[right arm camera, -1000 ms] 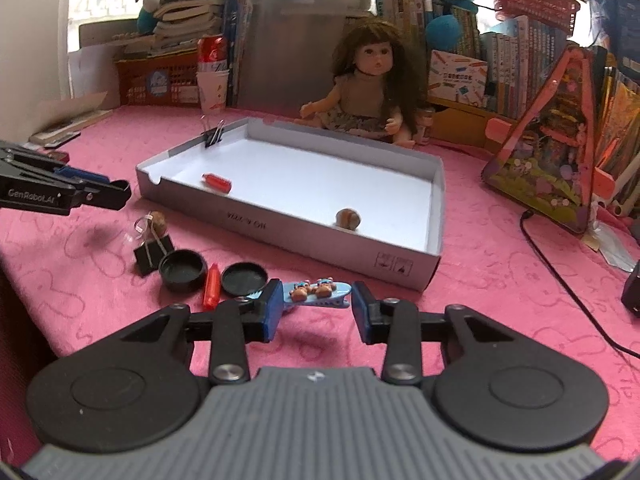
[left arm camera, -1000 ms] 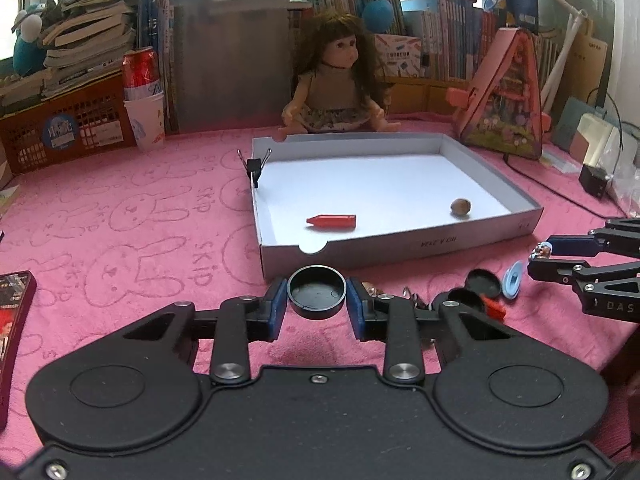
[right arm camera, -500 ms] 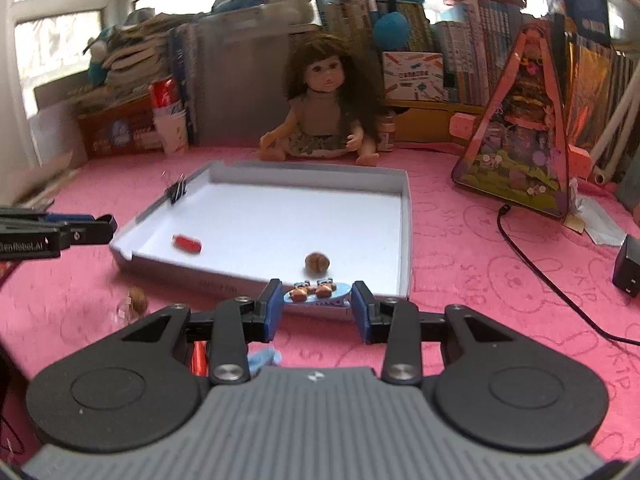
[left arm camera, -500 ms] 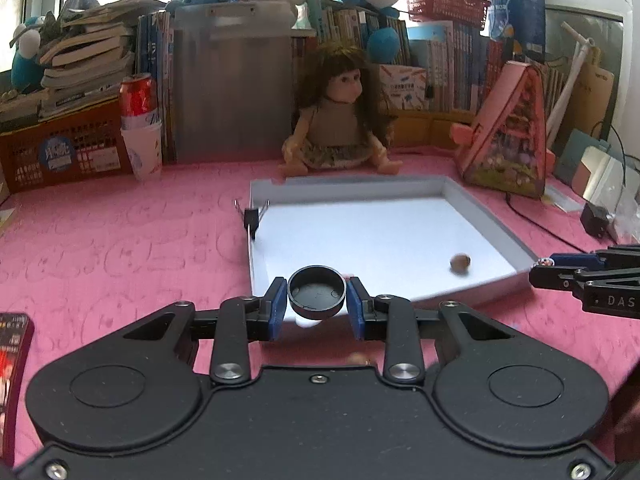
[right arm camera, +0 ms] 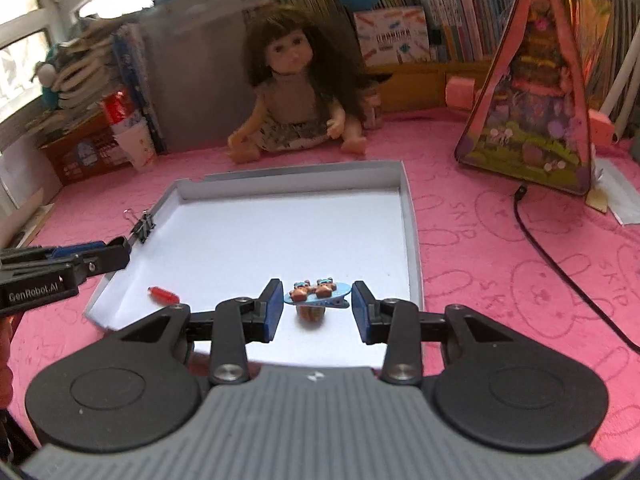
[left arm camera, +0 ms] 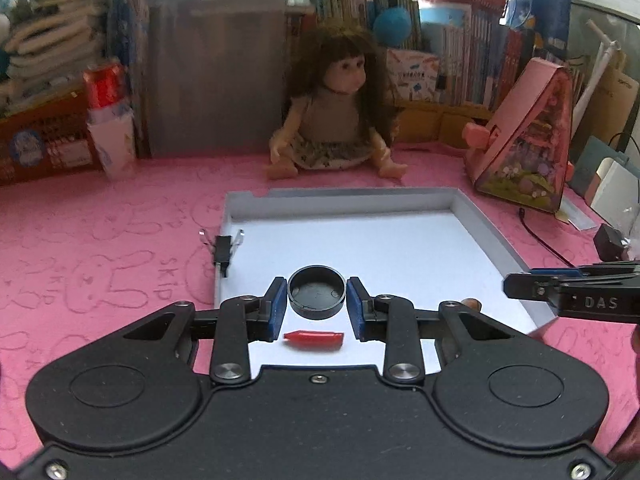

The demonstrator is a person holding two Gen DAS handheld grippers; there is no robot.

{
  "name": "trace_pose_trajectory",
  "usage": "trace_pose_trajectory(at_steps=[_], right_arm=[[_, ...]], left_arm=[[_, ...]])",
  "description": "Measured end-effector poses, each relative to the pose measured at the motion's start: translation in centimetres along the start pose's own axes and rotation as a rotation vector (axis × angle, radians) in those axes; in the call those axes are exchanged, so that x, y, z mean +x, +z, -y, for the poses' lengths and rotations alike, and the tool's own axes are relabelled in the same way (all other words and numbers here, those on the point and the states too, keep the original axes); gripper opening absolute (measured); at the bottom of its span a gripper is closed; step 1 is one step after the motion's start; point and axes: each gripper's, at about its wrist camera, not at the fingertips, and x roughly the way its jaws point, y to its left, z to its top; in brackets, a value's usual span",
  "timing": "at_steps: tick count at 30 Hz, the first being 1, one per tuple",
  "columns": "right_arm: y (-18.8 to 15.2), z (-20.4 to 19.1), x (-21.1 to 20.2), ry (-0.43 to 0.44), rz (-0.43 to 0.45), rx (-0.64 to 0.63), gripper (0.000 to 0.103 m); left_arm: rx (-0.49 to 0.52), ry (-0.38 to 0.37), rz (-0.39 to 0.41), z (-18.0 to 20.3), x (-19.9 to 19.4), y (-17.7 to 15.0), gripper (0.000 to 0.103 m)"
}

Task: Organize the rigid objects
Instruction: 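Carry the black lid with the left gripper while the right carries the clip into the tray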

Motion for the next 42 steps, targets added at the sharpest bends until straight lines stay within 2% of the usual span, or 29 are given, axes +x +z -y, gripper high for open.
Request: trace_pose_trajectory(at_steps=[6,13,42], right_arm=[[2.0,0.1,3.0,0.01,-0.1,0.051,0.042],[2.3,-0.5,5.5,-0.022,-0.159,0.055,0.043],[1.8,-1.4,7.6,-0.073,-0.19,-0.012,0.045]], left_arm=[[-0.05,-0.008,-0.083,-0.4,3.2,1.1,0.03],[-0.051,0.016,-0.123,-0.4,5.3,0.7,0.03],[-0.01,0.051,-0.136,0.1,7.6,-0.8,0.03]])
